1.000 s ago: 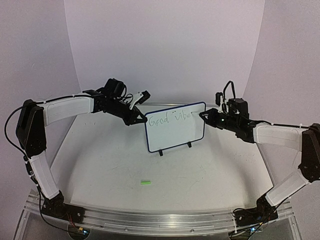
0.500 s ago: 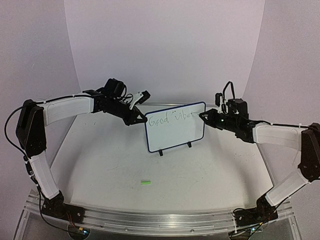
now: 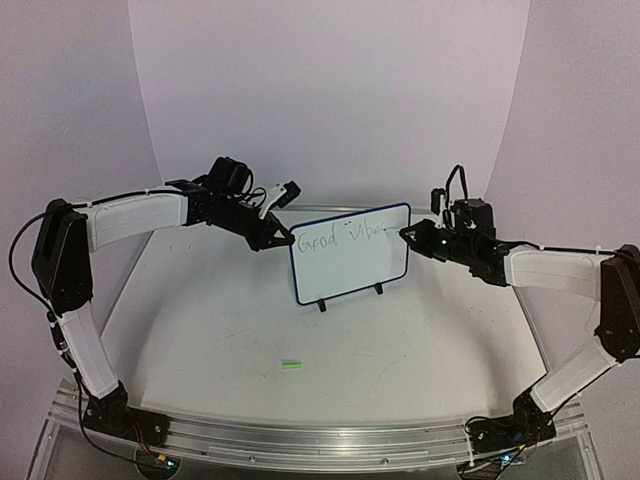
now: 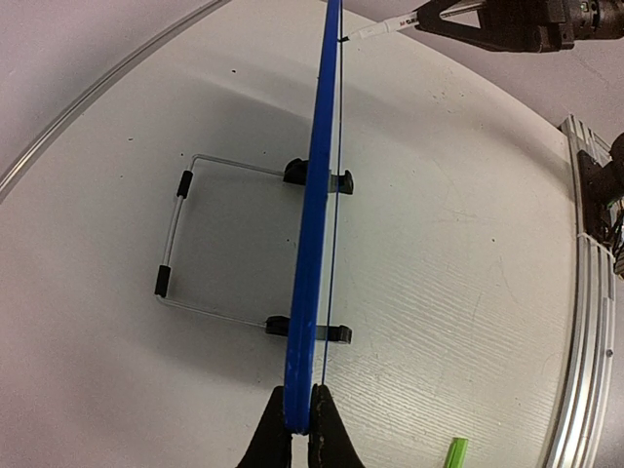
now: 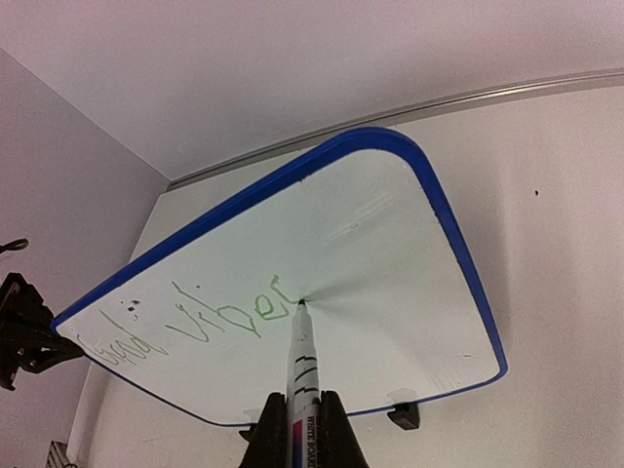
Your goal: Write a sentence on the whiteboard
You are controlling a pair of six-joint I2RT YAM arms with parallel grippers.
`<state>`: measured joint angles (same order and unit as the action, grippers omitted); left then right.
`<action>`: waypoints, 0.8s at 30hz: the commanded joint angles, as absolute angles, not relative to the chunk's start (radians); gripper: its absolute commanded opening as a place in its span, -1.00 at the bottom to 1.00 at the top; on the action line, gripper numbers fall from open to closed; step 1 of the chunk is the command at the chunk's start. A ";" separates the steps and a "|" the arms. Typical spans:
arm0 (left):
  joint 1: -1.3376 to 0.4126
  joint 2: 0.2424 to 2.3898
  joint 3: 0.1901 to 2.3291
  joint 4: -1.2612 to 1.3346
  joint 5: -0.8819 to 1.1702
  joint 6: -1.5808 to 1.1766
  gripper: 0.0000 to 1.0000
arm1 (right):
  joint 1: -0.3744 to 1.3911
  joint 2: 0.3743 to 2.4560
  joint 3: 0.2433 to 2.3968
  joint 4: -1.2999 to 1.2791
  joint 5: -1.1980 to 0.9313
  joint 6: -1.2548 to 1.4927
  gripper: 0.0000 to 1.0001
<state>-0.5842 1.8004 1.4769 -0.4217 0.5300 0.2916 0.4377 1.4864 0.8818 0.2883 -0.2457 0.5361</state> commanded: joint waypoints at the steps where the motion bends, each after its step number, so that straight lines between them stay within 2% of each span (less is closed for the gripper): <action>1: -0.578 1.781 1.463 -0.448 0.445 0.352 -1.00 | 0.435 1.463 0.874 0.297 -0.189 0.542 -1.00; 24: -0.578 1.776 1.463 -0.448 0.445 0.352 -1.00 | 0.434 1.514 0.903 0.281 -0.270 0.523 -1.00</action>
<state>-0.5842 1.8004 1.4769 -0.4220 0.5298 0.2913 0.4374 1.5007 0.8810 0.2672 -0.2533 0.5349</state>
